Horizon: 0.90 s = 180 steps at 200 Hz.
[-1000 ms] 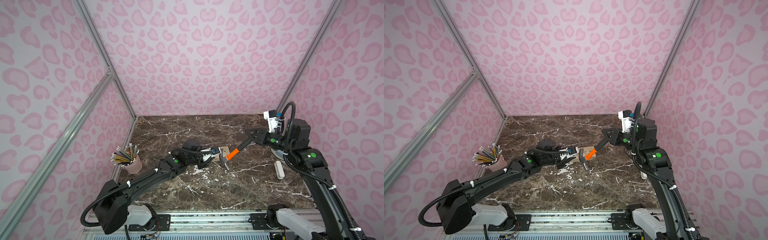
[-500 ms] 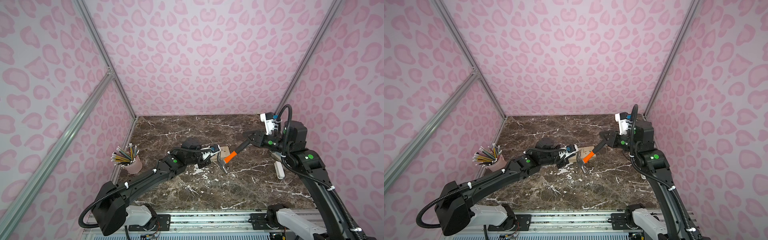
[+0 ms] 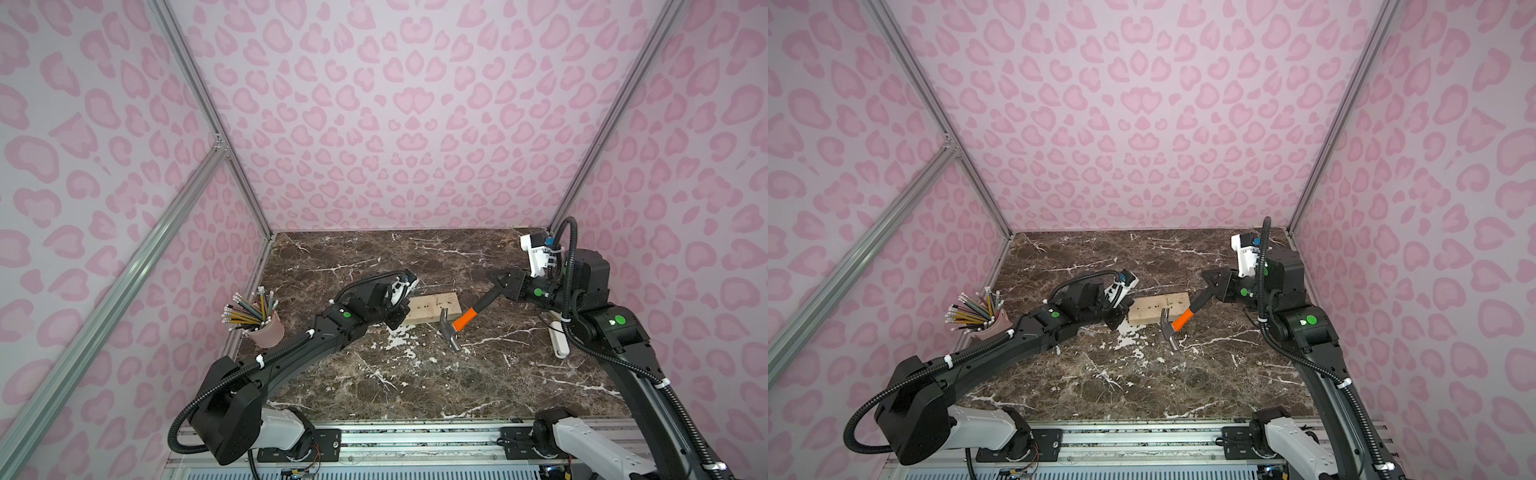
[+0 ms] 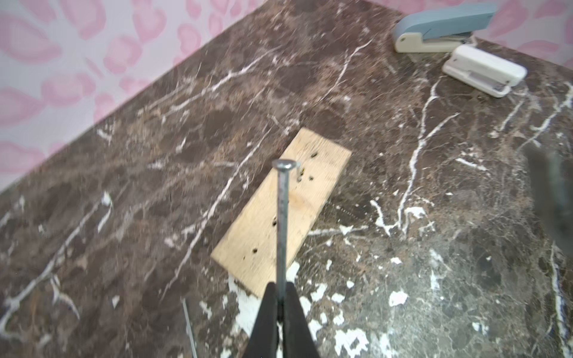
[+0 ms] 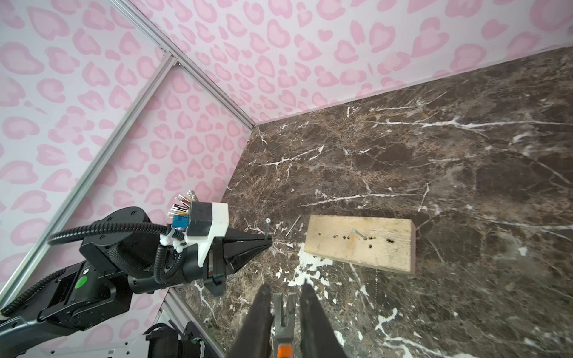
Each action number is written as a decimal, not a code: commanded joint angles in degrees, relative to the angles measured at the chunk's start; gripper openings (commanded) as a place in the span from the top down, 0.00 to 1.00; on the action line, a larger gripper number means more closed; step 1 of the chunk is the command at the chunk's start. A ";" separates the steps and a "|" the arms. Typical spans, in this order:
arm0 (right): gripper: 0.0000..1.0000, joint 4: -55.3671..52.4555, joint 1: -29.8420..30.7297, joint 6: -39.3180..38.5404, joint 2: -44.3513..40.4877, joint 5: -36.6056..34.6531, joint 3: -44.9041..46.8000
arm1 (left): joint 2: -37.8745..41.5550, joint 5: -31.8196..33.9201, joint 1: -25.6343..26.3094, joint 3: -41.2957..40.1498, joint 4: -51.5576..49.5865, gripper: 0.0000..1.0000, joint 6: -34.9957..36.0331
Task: Use a claw hammer to pull out a nail
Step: Place the nail at the center of the board.
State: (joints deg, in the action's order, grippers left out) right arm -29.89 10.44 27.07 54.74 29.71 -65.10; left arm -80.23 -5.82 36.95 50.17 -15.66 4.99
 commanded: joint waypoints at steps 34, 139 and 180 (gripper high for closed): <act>1.00 4.02 0.28 0.17 -0.66 -2.51 1.04 | -4.38 -2.63 -10.27 -2.19 -4.04 0.97 -11.57; 1.00 4.05 0.49 0.64 -2.90 -4.49 3.27 | -19.03 -1.16 -17.61 4.93 -12.12 0.96 -13.18; 1.00 4.95 0.51 1.13 -3.15 -4.63 4.38 | -21.43 -2.09 -17.76 5.29 -13.60 0.95 -12.93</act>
State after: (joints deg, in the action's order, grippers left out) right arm -29.52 10.87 26.68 51.99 24.53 -60.73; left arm -100.86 -7.05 19.33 54.94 -28.86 -7.97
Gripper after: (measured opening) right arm 0.201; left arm 0.069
